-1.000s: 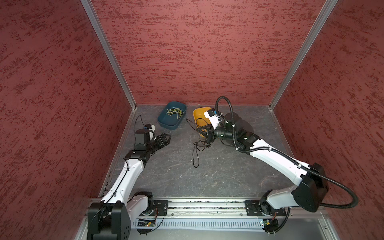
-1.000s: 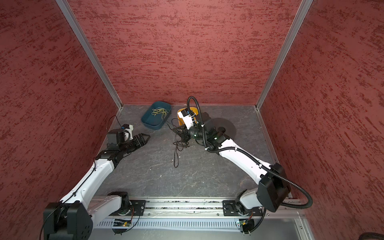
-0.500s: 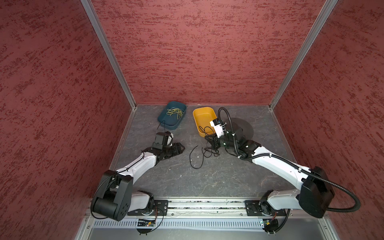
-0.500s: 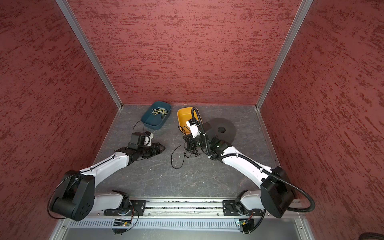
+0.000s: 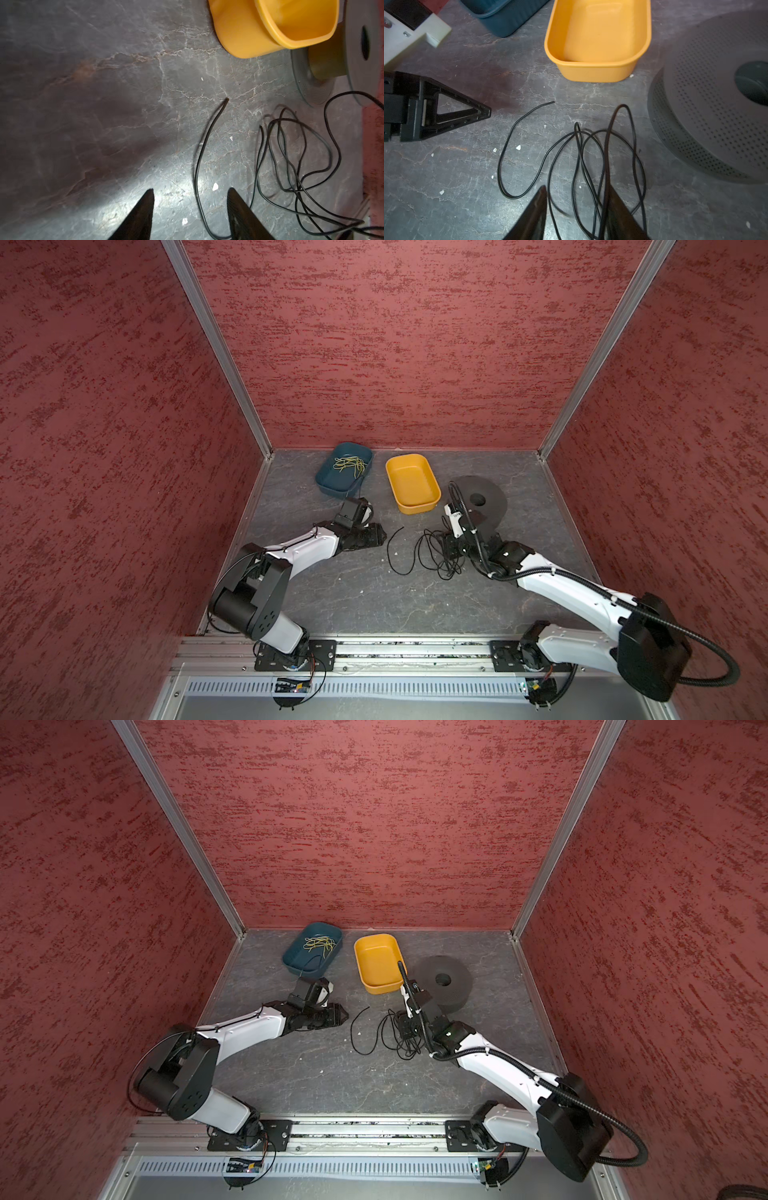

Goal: Wrap the cables
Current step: 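Lay the cable on the table while the left gripper reaches toward its end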

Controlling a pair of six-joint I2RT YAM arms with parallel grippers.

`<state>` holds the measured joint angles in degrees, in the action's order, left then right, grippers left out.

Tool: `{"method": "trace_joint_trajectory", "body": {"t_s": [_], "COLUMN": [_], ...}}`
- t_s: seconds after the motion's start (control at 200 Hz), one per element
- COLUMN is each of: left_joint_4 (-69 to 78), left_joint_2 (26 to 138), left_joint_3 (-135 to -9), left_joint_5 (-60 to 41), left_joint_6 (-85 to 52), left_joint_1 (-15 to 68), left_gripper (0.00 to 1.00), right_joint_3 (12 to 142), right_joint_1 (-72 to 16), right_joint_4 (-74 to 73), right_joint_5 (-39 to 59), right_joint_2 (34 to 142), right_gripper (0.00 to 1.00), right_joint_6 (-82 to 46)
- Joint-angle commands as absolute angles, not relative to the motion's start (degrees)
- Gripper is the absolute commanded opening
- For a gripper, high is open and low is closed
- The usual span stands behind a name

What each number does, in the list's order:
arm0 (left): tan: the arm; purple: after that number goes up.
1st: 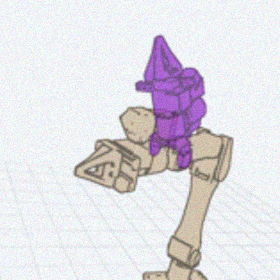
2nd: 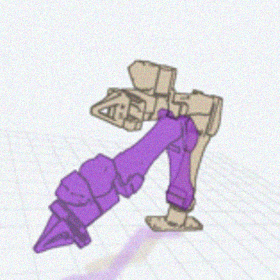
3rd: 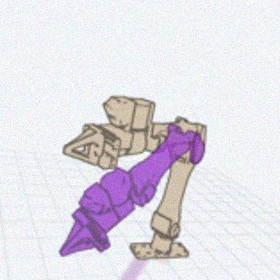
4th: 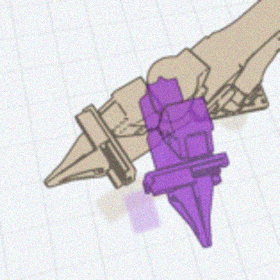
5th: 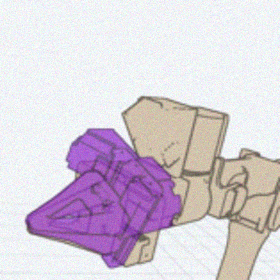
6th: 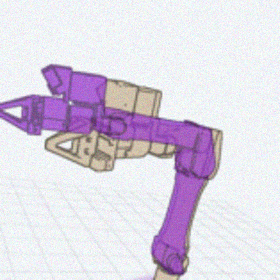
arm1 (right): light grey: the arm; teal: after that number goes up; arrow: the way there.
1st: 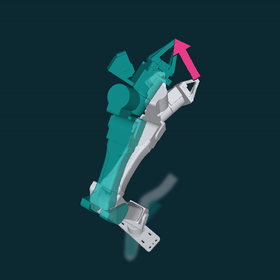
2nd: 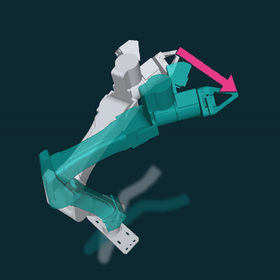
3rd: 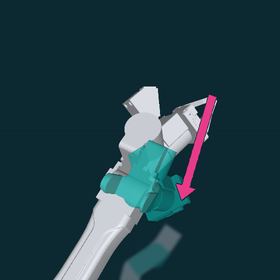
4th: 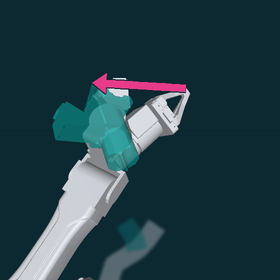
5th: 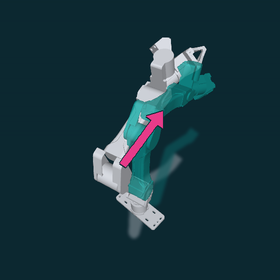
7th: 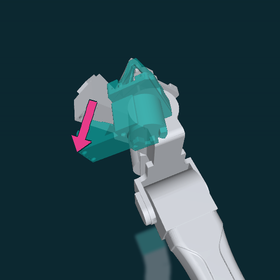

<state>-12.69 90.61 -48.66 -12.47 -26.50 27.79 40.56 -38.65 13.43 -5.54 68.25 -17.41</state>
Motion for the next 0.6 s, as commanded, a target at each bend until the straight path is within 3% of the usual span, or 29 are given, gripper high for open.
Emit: {"method": "trace_joint_trajectory", "body": {"t_s": [0.0, 0.11, 0.321, 0.596], "left_joint_4": [-14.9, -15.5, -19.5, -22.4], "left_joint_2": [94.1, 98.5, 104.8, 110.7], "left_joint_3": [-53.0, -56.5, -62.4, -68.2], "left_joint_5": [-7.8, -7.9, -1.8, 2.3], "left_joint_6": [-23.5, -22.6, -19.1, -16.5], "left_joint_1": [29.6, 30.1, 32.7, 36.1], "left_gripper": [0.57, 0.56, 0.56, 0.5], "right_joint_3": [40.0, 39.7, 38.1, 37.5], "right_joint_1": [-38.2, -38.0, -37.8, -37.7], "right_joint_4": [14.2, 13.9, 11.7, 12.0], "right_joint_5": [-9.8, -10.3, -7.6, -2.8], "right_joint_2": [65.8, 64.3, 59.7, 59.8], "right_gripper": [0.58, 0.73, 0.87, 0.91], "right_joint_6": [-19.2, -20.4, -21.7, -23.5]}}
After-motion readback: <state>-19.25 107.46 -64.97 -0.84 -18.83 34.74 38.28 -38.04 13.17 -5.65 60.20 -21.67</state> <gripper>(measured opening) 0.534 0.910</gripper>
